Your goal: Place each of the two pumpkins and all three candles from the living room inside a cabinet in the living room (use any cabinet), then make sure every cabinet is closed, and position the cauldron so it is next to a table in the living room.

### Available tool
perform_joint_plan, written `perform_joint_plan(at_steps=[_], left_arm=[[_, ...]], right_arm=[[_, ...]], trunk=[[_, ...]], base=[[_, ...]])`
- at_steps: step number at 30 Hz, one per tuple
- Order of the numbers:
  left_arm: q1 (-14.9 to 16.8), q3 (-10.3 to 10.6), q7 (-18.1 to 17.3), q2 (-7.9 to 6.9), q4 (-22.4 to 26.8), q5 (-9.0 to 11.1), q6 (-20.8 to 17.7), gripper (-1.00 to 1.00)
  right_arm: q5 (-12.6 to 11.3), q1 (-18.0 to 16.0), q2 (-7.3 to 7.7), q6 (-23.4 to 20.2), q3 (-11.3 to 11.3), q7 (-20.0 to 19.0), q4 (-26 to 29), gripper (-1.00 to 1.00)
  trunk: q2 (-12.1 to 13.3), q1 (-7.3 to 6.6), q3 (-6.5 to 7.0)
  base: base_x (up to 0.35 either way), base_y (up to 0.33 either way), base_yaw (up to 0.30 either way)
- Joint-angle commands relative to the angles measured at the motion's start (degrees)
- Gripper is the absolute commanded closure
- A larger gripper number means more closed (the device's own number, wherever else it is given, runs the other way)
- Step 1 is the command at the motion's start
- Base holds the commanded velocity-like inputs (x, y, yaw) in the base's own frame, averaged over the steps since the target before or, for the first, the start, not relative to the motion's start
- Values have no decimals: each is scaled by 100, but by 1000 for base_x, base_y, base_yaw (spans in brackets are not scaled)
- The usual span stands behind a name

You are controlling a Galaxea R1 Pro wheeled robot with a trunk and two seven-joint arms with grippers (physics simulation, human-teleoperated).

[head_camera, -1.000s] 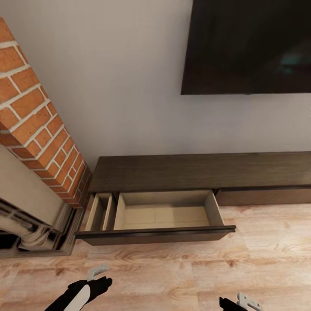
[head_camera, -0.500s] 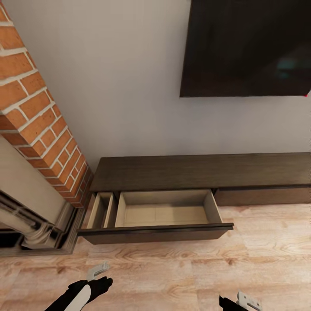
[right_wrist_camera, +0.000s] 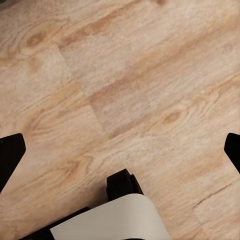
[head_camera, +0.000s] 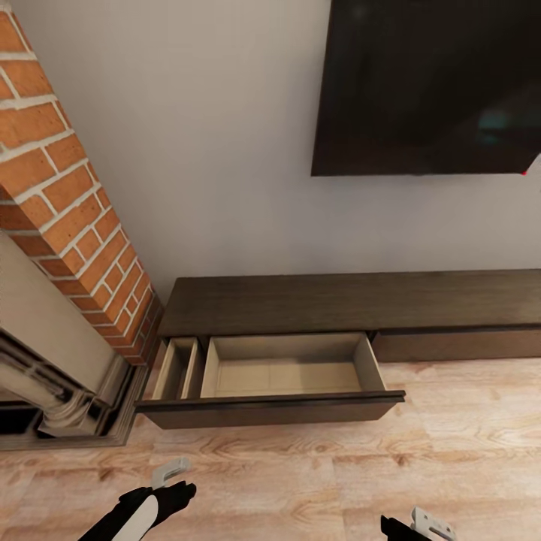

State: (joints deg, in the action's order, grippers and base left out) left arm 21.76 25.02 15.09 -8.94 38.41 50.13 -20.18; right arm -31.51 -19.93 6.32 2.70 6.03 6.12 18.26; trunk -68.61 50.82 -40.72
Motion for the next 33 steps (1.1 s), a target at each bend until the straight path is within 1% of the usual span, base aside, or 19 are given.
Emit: perform_joint_plan(at_steps=[1, 19, 33], left_arm=[[4, 38, 56, -7, 13, 59, -3, -100], [4, 38, 56, -10, 16, 60, -3, -100], [4, 38, 56, -9, 14, 66, -3, -100]], right_arm=[[-57, -2, 3, 20, 50, 30, 2, -100], [-57, -2, 1, 20, 51, 30, 2, -100], [-57, -2, -34, 21, 72, 30, 2, -100]], trunk=[[-3, 0, 5], [-3, 0, 177], [-3, 0, 311]], base=[[0, 0, 36], [0, 0, 65], [0, 0, 70]])
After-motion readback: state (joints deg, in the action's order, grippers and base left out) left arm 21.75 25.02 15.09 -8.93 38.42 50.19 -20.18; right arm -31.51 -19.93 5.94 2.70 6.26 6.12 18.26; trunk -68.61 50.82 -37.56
